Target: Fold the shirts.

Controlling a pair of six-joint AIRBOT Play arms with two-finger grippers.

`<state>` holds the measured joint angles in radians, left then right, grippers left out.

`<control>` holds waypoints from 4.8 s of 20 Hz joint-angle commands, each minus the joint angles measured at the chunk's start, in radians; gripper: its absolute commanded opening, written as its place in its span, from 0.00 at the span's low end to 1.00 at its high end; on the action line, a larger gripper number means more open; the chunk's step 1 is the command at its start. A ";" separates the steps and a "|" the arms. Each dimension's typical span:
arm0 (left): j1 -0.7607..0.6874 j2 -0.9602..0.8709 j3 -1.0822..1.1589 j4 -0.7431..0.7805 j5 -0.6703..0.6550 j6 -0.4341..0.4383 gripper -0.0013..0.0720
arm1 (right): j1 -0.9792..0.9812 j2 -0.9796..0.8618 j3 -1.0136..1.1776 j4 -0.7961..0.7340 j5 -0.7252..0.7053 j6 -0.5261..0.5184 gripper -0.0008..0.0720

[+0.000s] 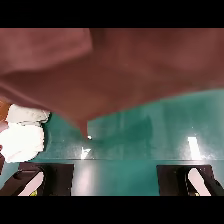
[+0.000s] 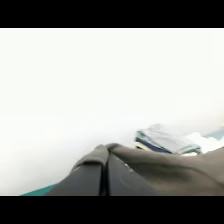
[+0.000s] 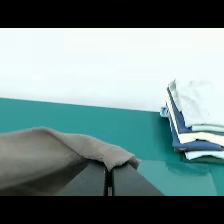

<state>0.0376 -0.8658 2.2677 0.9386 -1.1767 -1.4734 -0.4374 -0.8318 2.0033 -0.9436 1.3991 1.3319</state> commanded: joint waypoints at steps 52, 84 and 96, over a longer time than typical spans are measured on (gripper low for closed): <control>0.020 -0.327 -1.403 0.272 -0.100 -0.009 0.83 | 0.298 -0.607 -0.454 -0.211 0.158 0.027 0.52; 0.020 -0.046 -1.823 -0.158 0.056 0.121 0.05 | -0.123 -0.348 -1.378 -0.199 0.039 -0.055 0.53; 0.020 -0.046 -1.823 -0.130 0.040 0.121 0.05 | -0.019 -0.396 -1.381 -0.150 -0.023 -0.090 0.05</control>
<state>0.0574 -0.9131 0.4435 0.7921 -1.1366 -1.3533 -0.4629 -1.2255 0.6239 -1.1015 1.3689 1.2663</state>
